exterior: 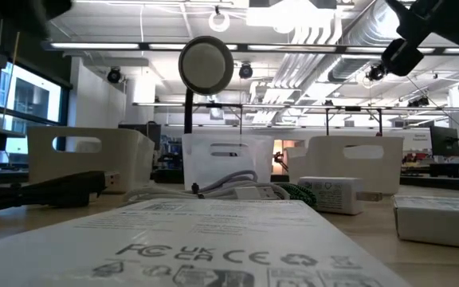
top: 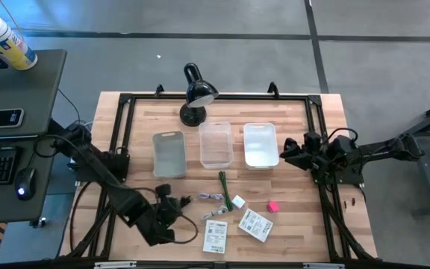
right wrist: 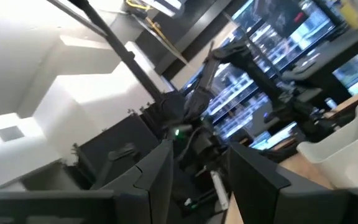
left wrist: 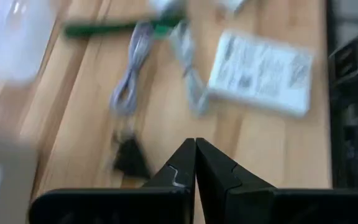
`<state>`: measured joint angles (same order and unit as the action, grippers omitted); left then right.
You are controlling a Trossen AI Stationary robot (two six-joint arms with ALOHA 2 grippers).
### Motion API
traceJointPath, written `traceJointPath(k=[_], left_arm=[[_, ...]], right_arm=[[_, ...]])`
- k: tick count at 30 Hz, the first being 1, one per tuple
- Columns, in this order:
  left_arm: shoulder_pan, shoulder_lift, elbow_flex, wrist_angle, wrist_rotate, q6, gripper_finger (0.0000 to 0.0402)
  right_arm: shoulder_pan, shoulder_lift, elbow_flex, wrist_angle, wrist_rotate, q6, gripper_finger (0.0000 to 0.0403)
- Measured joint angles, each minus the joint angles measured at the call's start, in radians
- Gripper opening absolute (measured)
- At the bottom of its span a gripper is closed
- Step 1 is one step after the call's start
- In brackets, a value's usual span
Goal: Pick and place items into bin
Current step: Put the black charger cable into the gray bin
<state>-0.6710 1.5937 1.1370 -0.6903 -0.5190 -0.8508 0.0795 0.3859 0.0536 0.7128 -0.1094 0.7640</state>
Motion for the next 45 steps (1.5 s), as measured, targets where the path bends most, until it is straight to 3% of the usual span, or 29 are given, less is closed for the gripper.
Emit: traceJointPath(k=[5, 13, 17, 22, 26, 30, 34, 39, 45], left_arm=[[-0.03, 0.023, 0.001, -0.072, 0.019, -0.097, 0.0], [-0.029, 0.059, 0.0, -0.083, 0.078, -0.08, 0.0007], [-0.029, 0.08, 0.001, -0.06, 0.09, -0.074, 0.005], [-0.016, 0.119, 0.001, -0.033, 0.149, -0.127, 0.0137], [0.0, 0.151, 0.001, -0.035, 0.229, -0.224, 0.0196], [0.01, 0.169, 0.001, -0.041, 0.25, -0.291, 0.0238], [0.018, 0.175, -0.001, -0.068, 0.242, -0.332, 0.0263], [0.042, 0.175, -0.003, -0.084, 0.2, -0.334, 0.0277], [0.068, 0.21, -0.004, -0.097, 0.16, -0.261, 0.0267]], right_arm=[[0.0, 0.0, 0.0, 0.003, 0.05, -0.045, 0.014], [0.0, -0.001, 0.0, 0.019, 0.061, -0.065, 0.014], [0.0, 0.001, 0.0, 0.091, 0.057, -0.05, 0.0142], [0.005, 0.001, 0.041, 0.136, -0.015, -0.079, 0.0168], [0.051, 0.02, 0.17, -0.039, -0.013, -0.241, 0.0188], [0.12, 0.069, 0.354, -0.362, 0.107, -0.461, 0.0187], [0.157, 0.135, 0.497, -0.555, 0.196, -0.581, 0.018], [0.179, 0.19, 0.557, -0.589, 0.216, -0.634, 0.0177], [0.194, 0.218, 0.551, -0.616, 0.259, -0.628, 0.0173]])
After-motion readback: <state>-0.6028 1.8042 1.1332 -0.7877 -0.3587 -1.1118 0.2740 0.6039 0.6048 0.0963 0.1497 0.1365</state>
